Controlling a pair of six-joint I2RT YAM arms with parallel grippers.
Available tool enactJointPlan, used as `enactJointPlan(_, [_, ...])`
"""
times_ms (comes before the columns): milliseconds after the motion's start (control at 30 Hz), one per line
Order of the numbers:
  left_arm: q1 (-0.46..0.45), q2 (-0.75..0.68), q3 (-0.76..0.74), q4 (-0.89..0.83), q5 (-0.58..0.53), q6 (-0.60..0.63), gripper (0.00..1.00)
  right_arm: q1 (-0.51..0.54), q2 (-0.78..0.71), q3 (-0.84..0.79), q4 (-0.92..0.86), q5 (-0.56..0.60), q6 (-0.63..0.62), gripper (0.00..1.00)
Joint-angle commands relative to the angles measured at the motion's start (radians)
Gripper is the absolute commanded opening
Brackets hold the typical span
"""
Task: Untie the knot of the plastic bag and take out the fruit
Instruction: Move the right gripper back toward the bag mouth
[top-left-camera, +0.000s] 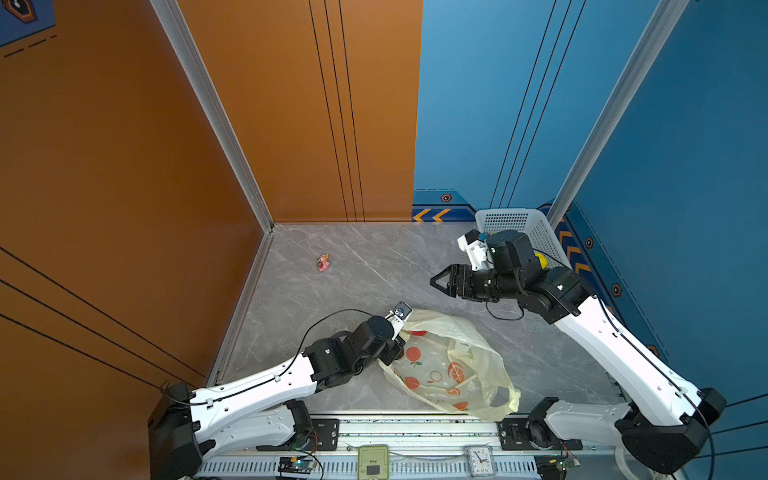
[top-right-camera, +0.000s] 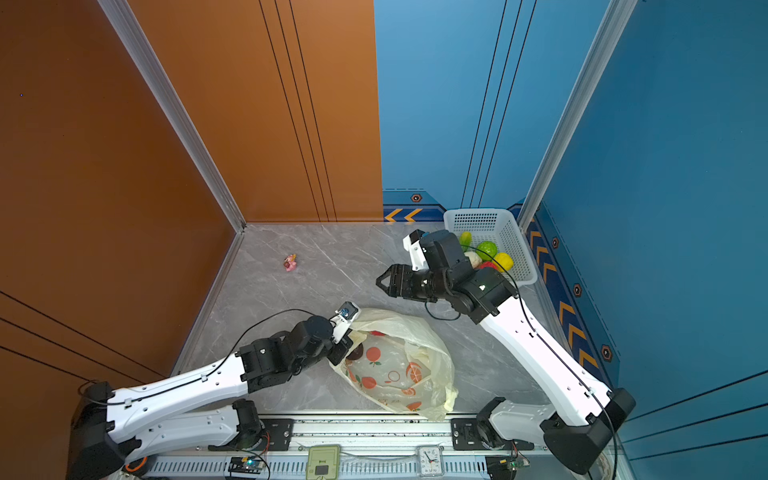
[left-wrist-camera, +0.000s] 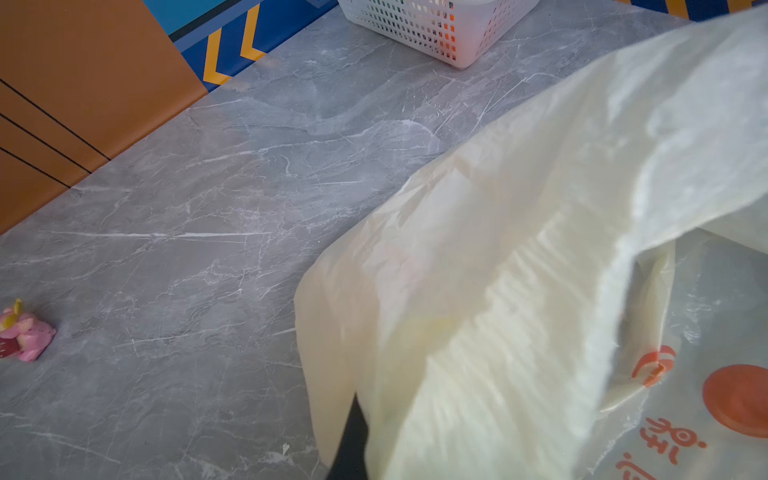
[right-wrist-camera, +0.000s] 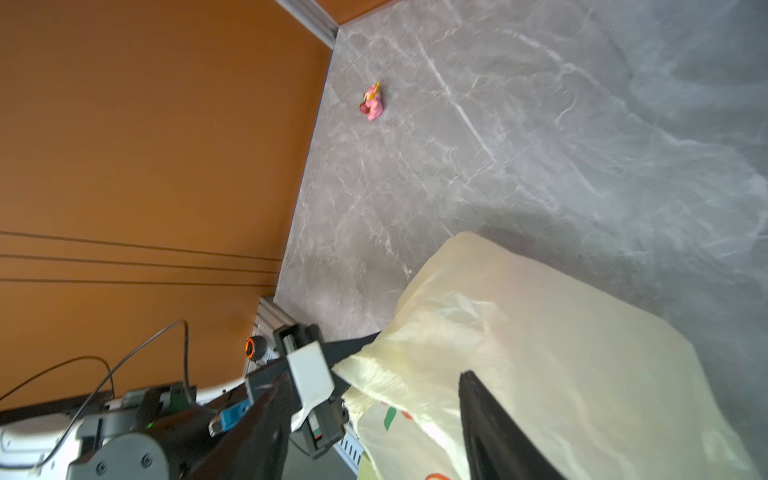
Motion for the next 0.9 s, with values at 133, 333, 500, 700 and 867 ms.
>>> enactJointPlan(133, [-0.011, -0.030, 0.015, -0.026, -0.034, -0.053, 0.00, 0.216, -0.031, -0.079, -0.062, 0.066, 0.030, 0.63])
enactJointPlan(333, [-0.010, -0.047, 0.014, -0.051, -0.042, -0.081, 0.00, 0.344, -0.062, -0.185, -0.065, 0.122, 0.061, 0.62])
enactJointPlan(500, [-0.010, -0.045, 0.018, -0.049, -0.035, -0.092, 0.00, 0.424, -0.074, -0.261, -0.078, 0.190, 0.079, 0.62])
enactJointPlan(700, [-0.011, -0.024, 0.034, -0.045, -0.026, -0.100, 0.00, 0.467, -0.072, -0.353, -0.084, 0.258, 0.116, 0.61])
enactJointPlan(867, [-0.009, 0.002, 0.058, -0.041, -0.018, -0.107, 0.00, 0.474, -0.054, -0.430, -0.067, 0.304, 0.092, 0.61])
